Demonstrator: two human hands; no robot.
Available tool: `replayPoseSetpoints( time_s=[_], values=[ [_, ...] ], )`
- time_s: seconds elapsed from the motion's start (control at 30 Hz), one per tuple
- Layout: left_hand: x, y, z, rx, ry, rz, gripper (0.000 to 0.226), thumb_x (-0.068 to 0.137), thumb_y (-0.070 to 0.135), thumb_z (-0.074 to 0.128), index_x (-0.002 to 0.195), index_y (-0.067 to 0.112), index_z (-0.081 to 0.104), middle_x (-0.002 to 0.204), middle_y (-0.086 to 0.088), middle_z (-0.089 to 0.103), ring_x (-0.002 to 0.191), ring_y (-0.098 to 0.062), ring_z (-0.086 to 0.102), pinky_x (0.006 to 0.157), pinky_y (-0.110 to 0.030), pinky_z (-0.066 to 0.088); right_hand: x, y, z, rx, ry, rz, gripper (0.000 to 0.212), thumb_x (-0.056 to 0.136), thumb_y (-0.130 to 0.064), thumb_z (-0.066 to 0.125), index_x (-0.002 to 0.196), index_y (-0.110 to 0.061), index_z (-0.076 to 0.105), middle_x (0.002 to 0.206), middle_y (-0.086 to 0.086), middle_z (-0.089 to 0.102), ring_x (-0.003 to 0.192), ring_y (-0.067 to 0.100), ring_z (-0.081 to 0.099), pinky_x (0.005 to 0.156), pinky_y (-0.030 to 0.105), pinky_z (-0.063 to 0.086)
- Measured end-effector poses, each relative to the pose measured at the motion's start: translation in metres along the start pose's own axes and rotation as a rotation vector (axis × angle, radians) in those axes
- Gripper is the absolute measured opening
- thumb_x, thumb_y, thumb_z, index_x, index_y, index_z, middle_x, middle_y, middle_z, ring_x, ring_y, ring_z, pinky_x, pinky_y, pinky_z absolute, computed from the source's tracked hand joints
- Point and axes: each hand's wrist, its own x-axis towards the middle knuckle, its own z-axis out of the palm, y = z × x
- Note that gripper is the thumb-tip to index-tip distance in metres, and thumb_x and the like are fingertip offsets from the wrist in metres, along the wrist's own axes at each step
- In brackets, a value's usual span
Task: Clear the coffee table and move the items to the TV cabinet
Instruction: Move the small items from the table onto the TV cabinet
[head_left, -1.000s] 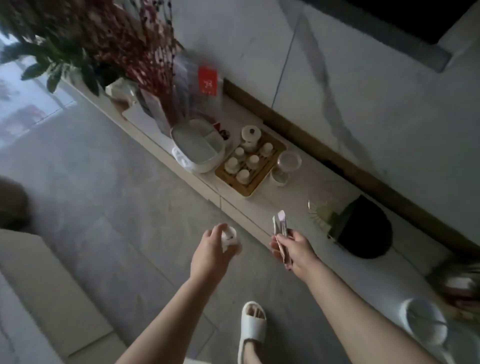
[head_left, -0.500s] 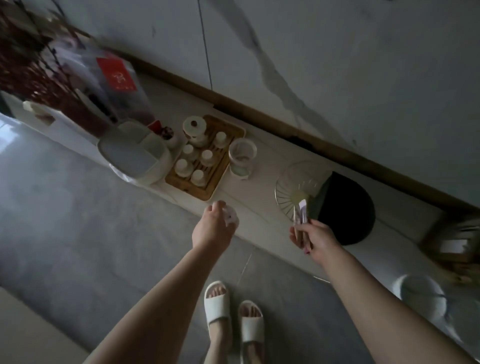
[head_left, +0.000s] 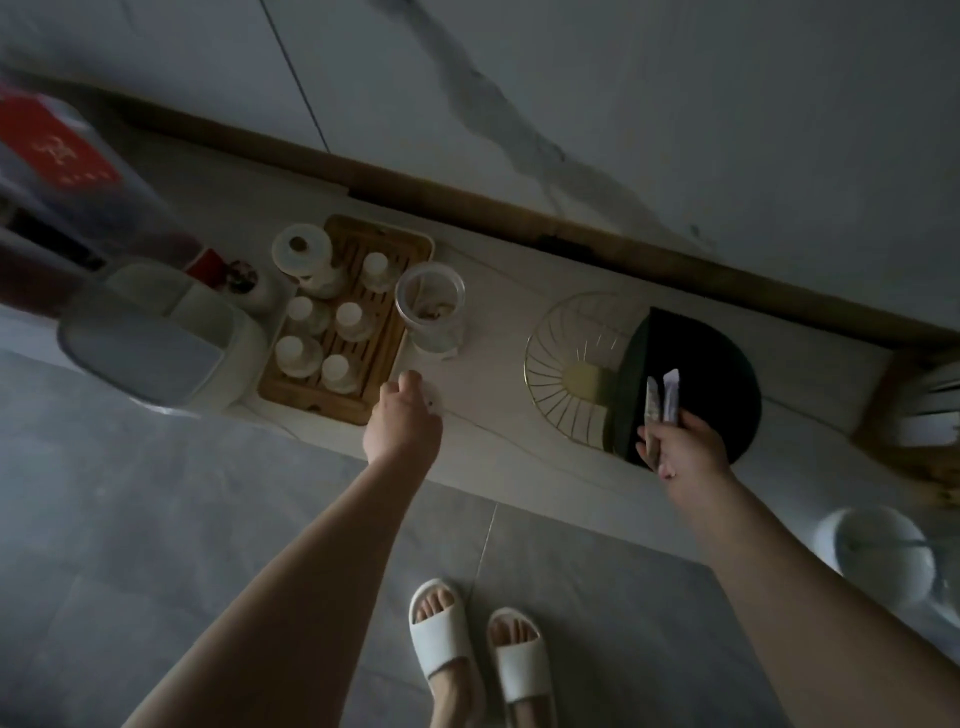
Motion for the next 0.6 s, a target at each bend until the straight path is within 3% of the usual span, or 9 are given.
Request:
replayPoseSetpoints(
  time_s=[0.07, 0.23, 0.3, 0.4, 0.6],
  values=[
    [0.001, 0.004, 0.007, 0.011, -0.018, 0.042, 0.048, 0.086, 0.015, 0.058, 0.130, 0.021, 0.040, 0.125, -0.011, 0.049, 0.106, -0.030, 0.055, 0.080, -0.042, 0.051, 0.004, 0.003, -0.001, 0.036, -0.003, -0.002, 0.045, 0.089, 0.005, 0.054, 0.131, -0.010, 0.053, 0.108, 0.013, 0.060, 0.080, 0.015, 0.061, 0.067, 0.024, 0.050],
    [-0.008, 0.025, 0.023, 0.023, -0.064, 0.141, 0.047, 0.087, 0.016, 0.058, 0.130, 0.021, 0.039, 0.127, -0.010, 0.049, 0.106, -0.030, 0.056, 0.083, -0.042, 0.053, 0.003, 0.006, -0.002, 0.073, -0.002, 0.028, 0.043, 0.091, 0.002, 0.053, 0.132, -0.010, 0.052, 0.116, 0.014, 0.058, 0.097, 0.019, 0.059, 0.074, 0.026, 0.052],
    [-0.010, 0.034, 0.030, 0.017, -0.074, 0.150, 0.047, 0.087, 0.016, 0.057, 0.130, 0.021, 0.038, 0.128, -0.010, 0.049, 0.107, -0.030, 0.056, 0.084, -0.042, 0.053, 0.006, 0.004, -0.003, 0.080, 0.009, 0.032, 0.043, 0.091, 0.002, 0.052, 0.133, -0.011, 0.051, 0.119, 0.015, 0.058, 0.098, 0.019, 0.059, 0.080, 0.029, 0.051],
    [-0.010, 0.042, 0.044, 0.010, -0.081, 0.162, 0.049, 0.087, 0.017, 0.058, 0.132, 0.021, 0.038, 0.128, -0.010, 0.049, 0.106, -0.029, 0.056, 0.082, -0.040, 0.051, 0.017, 0.000, -0.005, 0.049, 0.034, 0.019, 0.046, 0.090, 0.003, 0.052, 0.133, -0.013, 0.052, 0.119, 0.015, 0.058, 0.095, 0.020, 0.058, 0.077, 0.028, 0.052],
    [-0.011, 0.056, 0.073, 0.021, -0.102, 0.195, 0.050, 0.086, 0.016, 0.059, 0.131, 0.024, 0.039, 0.128, -0.009, 0.049, 0.107, -0.031, 0.056, 0.085, -0.041, 0.052, 0.029, -0.001, -0.012, -0.051, 0.051, -0.077, 0.056, 0.093, -0.001, 0.050, 0.144, -0.017, 0.035, 0.145, 0.008, 0.042, 0.102, 0.019, 0.052, 0.079, 0.025, 0.045]
  ],
)
